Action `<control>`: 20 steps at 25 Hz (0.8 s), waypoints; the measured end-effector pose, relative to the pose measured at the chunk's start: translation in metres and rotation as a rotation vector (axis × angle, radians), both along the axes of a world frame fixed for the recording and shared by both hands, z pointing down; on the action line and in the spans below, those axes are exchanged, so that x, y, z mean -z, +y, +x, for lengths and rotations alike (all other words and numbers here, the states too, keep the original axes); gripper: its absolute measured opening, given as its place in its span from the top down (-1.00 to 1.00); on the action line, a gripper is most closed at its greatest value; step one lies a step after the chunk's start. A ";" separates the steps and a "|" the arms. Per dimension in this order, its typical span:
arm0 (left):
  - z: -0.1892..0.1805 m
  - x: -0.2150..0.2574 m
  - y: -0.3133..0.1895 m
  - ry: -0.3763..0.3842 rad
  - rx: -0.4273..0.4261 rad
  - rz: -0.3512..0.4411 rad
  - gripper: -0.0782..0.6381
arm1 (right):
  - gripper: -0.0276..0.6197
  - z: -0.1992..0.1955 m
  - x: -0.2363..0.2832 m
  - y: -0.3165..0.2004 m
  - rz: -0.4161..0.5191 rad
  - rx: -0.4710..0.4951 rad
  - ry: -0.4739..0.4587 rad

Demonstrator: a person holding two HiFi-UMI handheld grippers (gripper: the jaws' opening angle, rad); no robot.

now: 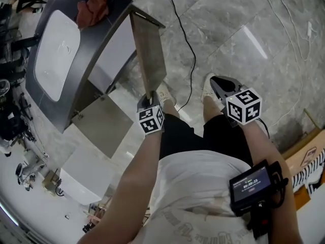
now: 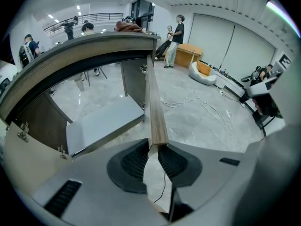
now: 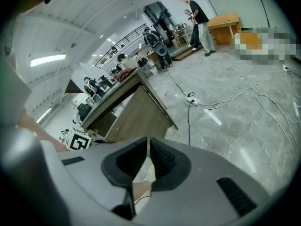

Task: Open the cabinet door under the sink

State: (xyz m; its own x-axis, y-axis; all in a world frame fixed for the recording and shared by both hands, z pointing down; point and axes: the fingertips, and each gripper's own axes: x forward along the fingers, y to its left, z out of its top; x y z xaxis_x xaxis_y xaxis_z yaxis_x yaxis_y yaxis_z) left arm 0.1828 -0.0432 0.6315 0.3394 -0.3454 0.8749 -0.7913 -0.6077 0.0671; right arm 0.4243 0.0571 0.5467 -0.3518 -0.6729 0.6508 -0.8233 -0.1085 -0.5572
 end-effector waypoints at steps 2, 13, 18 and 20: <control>0.008 0.000 0.006 0.000 0.026 0.003 0.59 | 0.82 0.009 -0.001 0.005 0.002 0.014 -0.002; 0.061 -0.002 0.036 0.009 0.169 -0.008 0.59 | 0.82 0.047 -0.006 0.030 -0.006 0.103 -0.011; 0.097 -0.001 0.048 0.048 0.228 -0.040 0.57 | 0.82 0.069 -0.004 0.031 -0.006 0.097 -0.017; 0.113 -0.002 0.053 0.063 0.246 -0.056 0.56 | 0.82 0.075 -0.008 0.031 -0.015 0.091 -0.018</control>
